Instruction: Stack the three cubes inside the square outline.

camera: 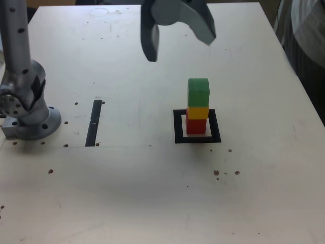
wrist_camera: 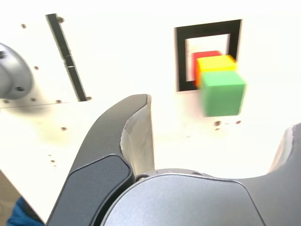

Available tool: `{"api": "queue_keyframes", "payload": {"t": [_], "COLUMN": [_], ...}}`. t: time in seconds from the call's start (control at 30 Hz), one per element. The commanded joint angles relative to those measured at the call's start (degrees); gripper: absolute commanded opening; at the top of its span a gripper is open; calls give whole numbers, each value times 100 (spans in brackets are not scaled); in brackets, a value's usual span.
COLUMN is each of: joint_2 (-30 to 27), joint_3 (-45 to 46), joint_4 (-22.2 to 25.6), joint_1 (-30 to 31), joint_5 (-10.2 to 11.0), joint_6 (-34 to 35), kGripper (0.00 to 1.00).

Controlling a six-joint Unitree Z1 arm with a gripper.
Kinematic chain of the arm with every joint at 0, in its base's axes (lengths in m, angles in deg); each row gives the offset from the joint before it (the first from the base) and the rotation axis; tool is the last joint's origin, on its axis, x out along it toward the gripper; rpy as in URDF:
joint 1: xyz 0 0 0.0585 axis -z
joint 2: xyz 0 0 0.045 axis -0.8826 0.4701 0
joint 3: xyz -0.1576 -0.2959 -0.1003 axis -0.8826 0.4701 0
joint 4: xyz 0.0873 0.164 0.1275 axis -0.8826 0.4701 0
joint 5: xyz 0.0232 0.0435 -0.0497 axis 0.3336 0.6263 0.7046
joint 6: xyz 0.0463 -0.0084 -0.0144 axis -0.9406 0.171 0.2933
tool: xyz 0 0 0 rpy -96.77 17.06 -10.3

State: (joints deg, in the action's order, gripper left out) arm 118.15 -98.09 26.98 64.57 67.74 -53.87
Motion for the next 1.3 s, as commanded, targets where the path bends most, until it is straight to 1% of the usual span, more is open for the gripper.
{"api": "queue_keyframes", "payload": {"t": [0.0, 0.17, 0.4, 0.67, 0.8, 0.9, 1.1, 1.27], "joint_2": [-430, -986, -1157, -1422, -1567, -1693, -1752, -1723], "joint_3": [295, 1224, 2288, 3304, 3777, 4294, 5060, 5405], "joint_4": [73, 39, -190, -926, -1189, -1516, -2225, -2699], "joint_1": [-8, -8, -7, -8, -9, -7, -10, -9], "joint_5": [-21, 1, 117, 103, 154, 176, 110, 237], "joint_6": [-49, -162, -190, -258, -258, -258, -245, -241], "kGripper": [100, 100, 100, 100, 100, 100, 100, 100]}}
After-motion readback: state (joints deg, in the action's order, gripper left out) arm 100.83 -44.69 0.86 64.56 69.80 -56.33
